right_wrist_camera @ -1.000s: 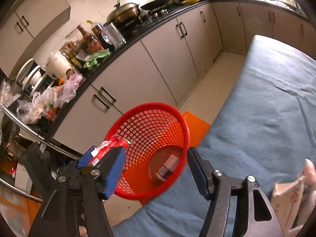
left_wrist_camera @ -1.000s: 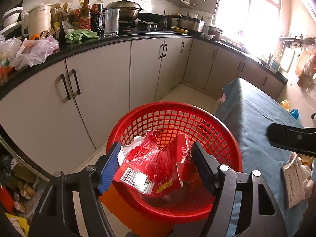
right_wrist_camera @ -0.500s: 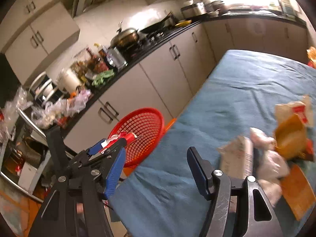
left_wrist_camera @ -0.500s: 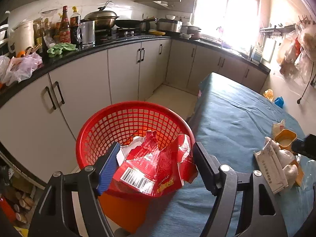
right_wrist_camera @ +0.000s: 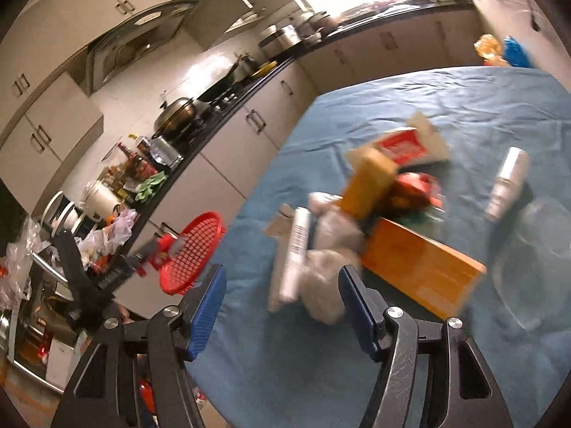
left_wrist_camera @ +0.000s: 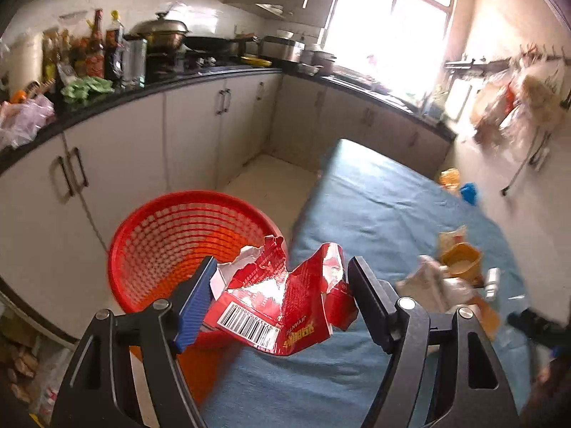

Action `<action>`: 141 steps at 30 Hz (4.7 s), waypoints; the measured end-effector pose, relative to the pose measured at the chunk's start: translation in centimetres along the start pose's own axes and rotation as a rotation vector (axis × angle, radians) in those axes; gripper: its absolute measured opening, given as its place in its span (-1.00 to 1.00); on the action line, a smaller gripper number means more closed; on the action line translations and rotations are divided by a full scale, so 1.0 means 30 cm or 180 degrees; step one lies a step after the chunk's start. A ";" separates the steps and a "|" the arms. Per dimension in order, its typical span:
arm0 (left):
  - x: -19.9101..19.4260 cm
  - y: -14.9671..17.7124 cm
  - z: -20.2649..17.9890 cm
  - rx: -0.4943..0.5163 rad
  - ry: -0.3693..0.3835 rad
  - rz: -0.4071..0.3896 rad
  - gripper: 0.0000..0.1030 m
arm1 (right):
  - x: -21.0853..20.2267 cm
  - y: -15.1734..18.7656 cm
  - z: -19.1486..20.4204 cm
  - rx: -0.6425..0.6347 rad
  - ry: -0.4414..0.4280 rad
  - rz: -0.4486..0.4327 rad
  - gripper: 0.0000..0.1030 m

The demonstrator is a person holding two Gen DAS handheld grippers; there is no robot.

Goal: Collect trash
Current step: 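Release the red snack bag into the basket and move the left tool back to the table, then grasp the white medicine box with the left tool while the right tool grasps the white cloth, then carry the white box and white cloth to the red basket with both tools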

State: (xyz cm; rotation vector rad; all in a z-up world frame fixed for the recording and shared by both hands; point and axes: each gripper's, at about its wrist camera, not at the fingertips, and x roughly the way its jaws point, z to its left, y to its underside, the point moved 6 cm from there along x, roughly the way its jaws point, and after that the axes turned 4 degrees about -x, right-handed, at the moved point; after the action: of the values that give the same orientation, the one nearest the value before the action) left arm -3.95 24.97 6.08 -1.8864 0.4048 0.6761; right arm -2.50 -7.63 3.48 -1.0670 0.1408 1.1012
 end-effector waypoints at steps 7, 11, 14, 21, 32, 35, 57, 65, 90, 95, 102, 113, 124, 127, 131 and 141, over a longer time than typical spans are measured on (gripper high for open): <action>-0.033 -0.037 -0.023 -0.0115 0.0092 -0.0007 0.43 | -0.097 0.045 -0.122 0.0213 0.0092 -0.0133 0.40; 0.020 -0.049 0.055 -0.0205 -0.0342 0.0042 0.44 | -0.112 0.063 -0.144 0.0227 0.0058 -0.0125 0.40; 0.041 -0.003 0.060 -0.0185 -0.0208 0.0256 0.44 | -0.130 0.072 -0.158 0.0184 0.0092 -0.0150 0.40; 0.105 0.138 0.027 0.0278 -0.0323 0.0569 0.04 | -0.136 0.090 -0.178 0.0265 0.0074 -0.0139 0.41; 0.169 0.176 0.007 0.0362 -0.0337 0.0595 -0.92 | -0.164 0.121 -0.148 0.0197 0.0112 -0.0140 0.41; 0.134 0.149 -0.007 0.0330 -0.0255 0.0505 -0.93 | -0.151 0.117 -0.149 0.0207 0.0098 -0.0105 0.41; 0.090 -0.078 0.010 -0.0051 -0.0224 -0.0024 0.48 | 0.165 0.068 -0.103 0.0097 0.0028 0.0413 0.52; 0.186 0.066 -0.332 0.0456 0.0605 0.0642 0.52 | 0.239 0.056 -0.114 0.0067 0.0024 0.0513 0.52; 0.479 0.215 -0.480 0.0484 0.0615 0.1990 0.72 | 0.264 -0.006 -0.153 -0.0436 -0.0046 0.0333 -0.29; 0.481 0.239 -0.511 0.0725 0.0393 0.2009 0.76 | 0.240 -0.005 -0.171 -0.0374 -0.0047 0.0287 -0.29; 0.451 0.279 -0.530 0.0738 0.0254 0.2098 0.77 | 0.217 0.006 -0.184 -0.0351 0.0123 0.0282 -0.29; 0.454 0.320 -0.559 0.0994 -0.0392 0.1894 0.77 | 0.080 0.056 -0.242 -0.0014 0.0307 0.0493 -0.29; 0.393 0.326 -0.571 0.1026 -0.0373 0.1502 0.05 | -0.062 0.002 -0.160 -0.0027 0.0581 0.0539 -0.29; 0.365 0.315 -0.530 0.0973 -0.0264 0.1608 0.05 | -0.071 -0.049 -0.116 -0.0045 0.0667 0.0536 -0.29; 0.312 0.270 -0.444 0.0865 -0.0095 0.1623 0.05 | -0.062 -0.131 -0.035 -0.0133 0.0740 0.0504 -0.29; 0.130 0.025 -0.195 0.0857 0.0215 0.1308 0.05 | 0.052 -0.246 0.298 -0.0195 0.0920 0.0530 -0.29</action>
State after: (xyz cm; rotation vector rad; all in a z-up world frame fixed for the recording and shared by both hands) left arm 0.25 19.42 4.87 -1.5849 0.8979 0.7839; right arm 0.54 -0.14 11.94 -1.2841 0.4347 1.1000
